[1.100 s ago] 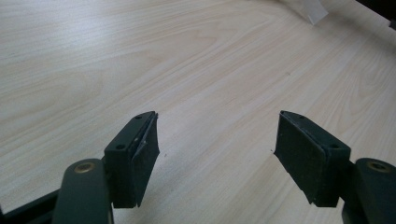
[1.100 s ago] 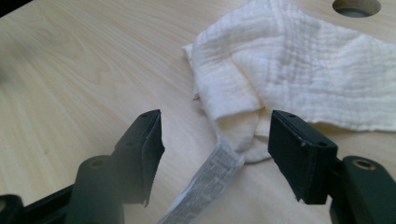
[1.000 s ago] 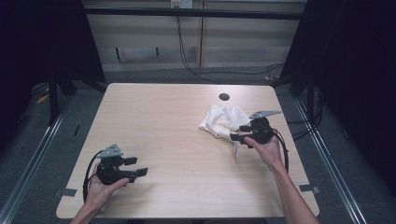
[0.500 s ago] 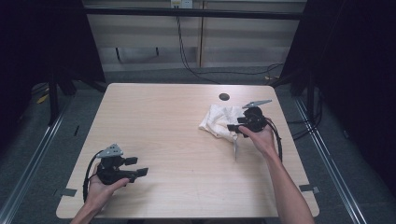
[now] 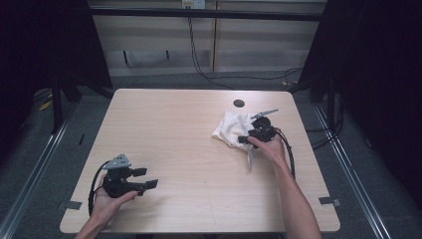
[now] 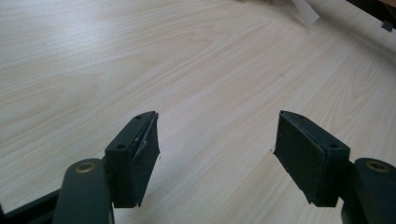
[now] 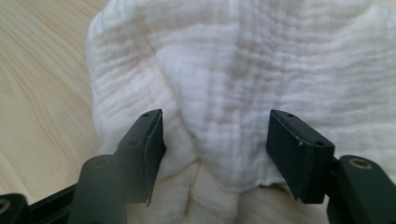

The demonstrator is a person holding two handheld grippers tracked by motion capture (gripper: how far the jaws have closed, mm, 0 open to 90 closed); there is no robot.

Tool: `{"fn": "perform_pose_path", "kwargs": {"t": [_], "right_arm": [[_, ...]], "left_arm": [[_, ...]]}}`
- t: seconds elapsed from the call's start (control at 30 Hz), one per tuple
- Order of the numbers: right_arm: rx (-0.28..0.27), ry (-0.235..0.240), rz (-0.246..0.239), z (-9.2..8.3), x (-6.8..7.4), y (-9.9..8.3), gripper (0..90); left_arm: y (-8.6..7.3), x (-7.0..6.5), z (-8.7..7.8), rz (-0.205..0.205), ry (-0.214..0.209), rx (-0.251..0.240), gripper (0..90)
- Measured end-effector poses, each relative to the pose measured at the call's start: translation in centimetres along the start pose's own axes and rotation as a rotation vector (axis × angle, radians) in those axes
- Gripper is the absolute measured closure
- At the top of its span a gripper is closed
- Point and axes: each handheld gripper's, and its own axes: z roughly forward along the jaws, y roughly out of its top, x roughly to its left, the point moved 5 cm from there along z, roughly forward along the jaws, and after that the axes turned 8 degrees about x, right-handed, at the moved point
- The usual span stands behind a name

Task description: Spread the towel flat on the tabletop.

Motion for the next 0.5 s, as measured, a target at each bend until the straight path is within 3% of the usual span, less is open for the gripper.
{"fn": "perform_pose_path", "kwargs": {"t": [0.07, 0.1, 0.17, 0.23, 0.27, 0.5], "right_arm": [[-0.013, 0.002, 0.012, 0.2, 0.1, -0.1, 39.7], [-0.020, 0.018, 0.014, 0.2, 0.1, -0.2, 44.6], [-0.006, -0.003, -0.001, 0.0, 0.3, -0.3, 54.9], [0.000, 0.006, 0.000, -0.1, 0.4, -0.4, 60.3], [-0.001, 0.006, -0.012, -0.2, 0.6, -0.6, 67.5], [-0.002, 0.045, -0.001, -0.3, 1.2, -1.1, 80.1]], "left_arm": [[0.0, 0.0, 0.0, 0.001, 0.004, 0.000, 30.3], [0.0, 0.0, 0.0, 0.001, 0.005, -0.001, 30.5], [0.0, 0.0, 0.0, 0.000, 0.005, -0.002, 30.7], [0.0, 0.0, 0.0, 0.002, 0.006, 0.001, 30.7], [0.0, -0.1, 0.0, 0.003, 0.007, 0.000, 30.7], [0.0, 0.1, 0.2, -0.011, 0.002, 0.003, 30.9]]}}
